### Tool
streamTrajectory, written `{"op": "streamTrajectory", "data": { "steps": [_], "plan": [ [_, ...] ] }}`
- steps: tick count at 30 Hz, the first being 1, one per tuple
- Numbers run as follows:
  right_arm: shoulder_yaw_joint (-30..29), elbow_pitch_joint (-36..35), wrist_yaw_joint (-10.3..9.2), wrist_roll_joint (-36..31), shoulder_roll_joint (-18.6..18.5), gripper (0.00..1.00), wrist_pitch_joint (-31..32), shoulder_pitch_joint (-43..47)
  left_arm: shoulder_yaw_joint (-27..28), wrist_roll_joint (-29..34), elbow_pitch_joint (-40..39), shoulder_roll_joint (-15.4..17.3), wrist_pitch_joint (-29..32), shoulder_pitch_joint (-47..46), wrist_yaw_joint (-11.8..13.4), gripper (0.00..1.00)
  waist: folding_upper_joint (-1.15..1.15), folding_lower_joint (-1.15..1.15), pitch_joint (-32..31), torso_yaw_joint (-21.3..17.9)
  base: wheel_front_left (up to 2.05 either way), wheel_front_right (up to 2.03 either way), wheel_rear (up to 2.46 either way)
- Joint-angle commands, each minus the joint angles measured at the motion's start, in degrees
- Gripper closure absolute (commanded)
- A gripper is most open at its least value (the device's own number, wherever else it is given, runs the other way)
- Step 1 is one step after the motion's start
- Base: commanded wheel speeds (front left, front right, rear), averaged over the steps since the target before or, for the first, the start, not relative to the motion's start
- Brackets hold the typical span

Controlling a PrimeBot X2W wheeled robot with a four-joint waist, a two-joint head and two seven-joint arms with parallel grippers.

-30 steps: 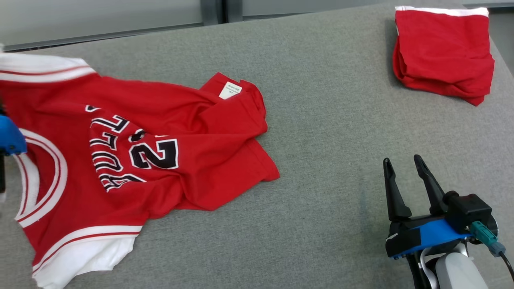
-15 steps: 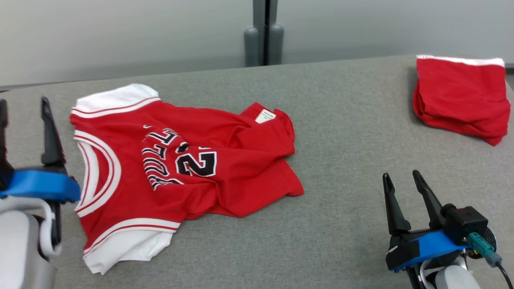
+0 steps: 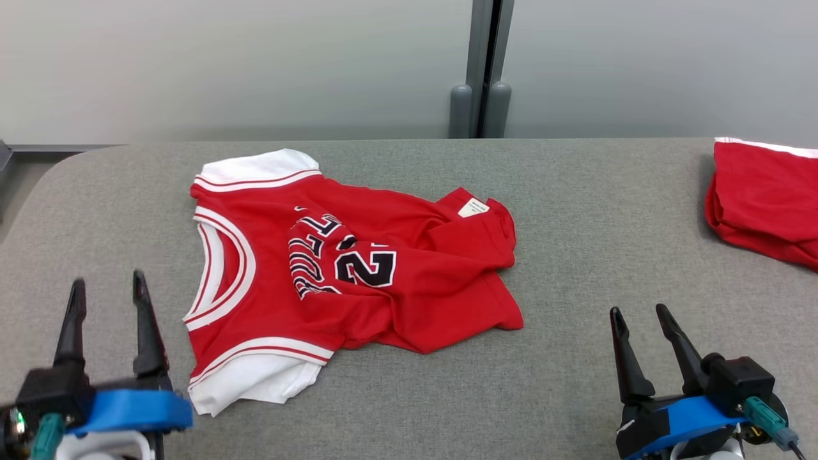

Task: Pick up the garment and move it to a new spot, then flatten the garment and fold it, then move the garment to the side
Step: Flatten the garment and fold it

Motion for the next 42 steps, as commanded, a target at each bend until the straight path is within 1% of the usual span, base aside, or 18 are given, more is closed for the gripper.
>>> {"op": "streamTrajectory", "data": {
  "steps": [1, 4, 5, 13, 20, 26, 28, 33, 38, 42],
  "plan": [
    [-0.12, 0.2, 0.03, 0.06, -0.17, 0.0, -0.22, 0.66, 0.63, 0.05, -0.36, -0.72, -0.12, 0.9, -0.01, 0.0, 0.01, 0.01, -0.02, 0.05, 0.0, 0.0, 0.0],
    [-0.13, 0.27, 0.03, 0.35, -0.17, 0.0, -0.22, 1.05, 2.29, 1.61, -1.04, -3.19, -0.12, 5.14, -0.69, 0.0, 0.01, 0.01, -0.55, 0.44, 0.0, 0.0, 0.0],
    [-0.13, 0.27, 0.03, 0.35, -0.17, 0.0, -0.22, 1.05, 2.29, 1.61, -1.04, -3.19, -0.12, 5.14, -0.69, 0.0, 0.01, 0.01, -0.55, 0.44, 0.0, 0.0, 0.0],
    [0.26, 1.58, 0.03, 0.48, -0.17, 0.0, -0.22, 2.52, 3.95, 3.34, -0.17, -6.3, -0.12, 10.15, -2.34, 0.0, 0.01, 0.01, -1.55, 0.87, 0.0, 0.0, 0.0],
    [1.55, 3.41, 0.03, 0.49, -0.17, 0.0, -0.22, 2.21, 4.6, 4.46, 0.37, -7.48, -0.12, 10.4, -3.42, 0.0, 0.01, 0.01, -1.93, 1.4, 0.0, 0.0, 0.0],
    [5.8, 6.07, 0.03, -1.54, -0.17, 0.0, -0.22, -4.11, 4.77, 5.06, 0.16, -7.94, -0.12, 8.31, -4.14, 0.0, 0.01, 0.01, -1.11, 2.39, 0.0, 0.0, 0.0],
    [7.24, 8.59, 0.03, -2.11, -0.17, 0.0, -0.21, -6.92, 4.7, 5.23, 0.17, -8.09, -0.13, 7.8, -4.26, 0.0, 0.01, 0.01, -0.61, 2.84, 0.0, 0.0, 0.0],
    [9.74, 18.25, 0.03, -3.83, -0.17, 0.0, 0.75, -15.32, 4.16, 5.3, 0.35, -8.37, -0.12, 6.36, -4.63, 0.0, 0.01, 0.01, 0.93, 4.34, 0.0, 0.0, 0.0],
    [10.82, 29.12, 0.03, -4.97, -0.17, 0.0, 1.56, -20.35, 3.18, 4.72, 0.17, -8.54, -0.13, 5.37, -4.67, 0.0, 0.01, 0.01, 2.56, 6.16, 0.0, 0.0, 0.0],
    [11.48, 36.09, 0.02, -4.44, -0.17, 0.0, 1.7, -22.51, 3.0, 4.48, 0.58, -8.58, -0.12, 4.44, -4.54, 0.0, 0.01, 0.01, 3.48, 6.93, 0.0, 0.0, 0.0]
  ]
}}
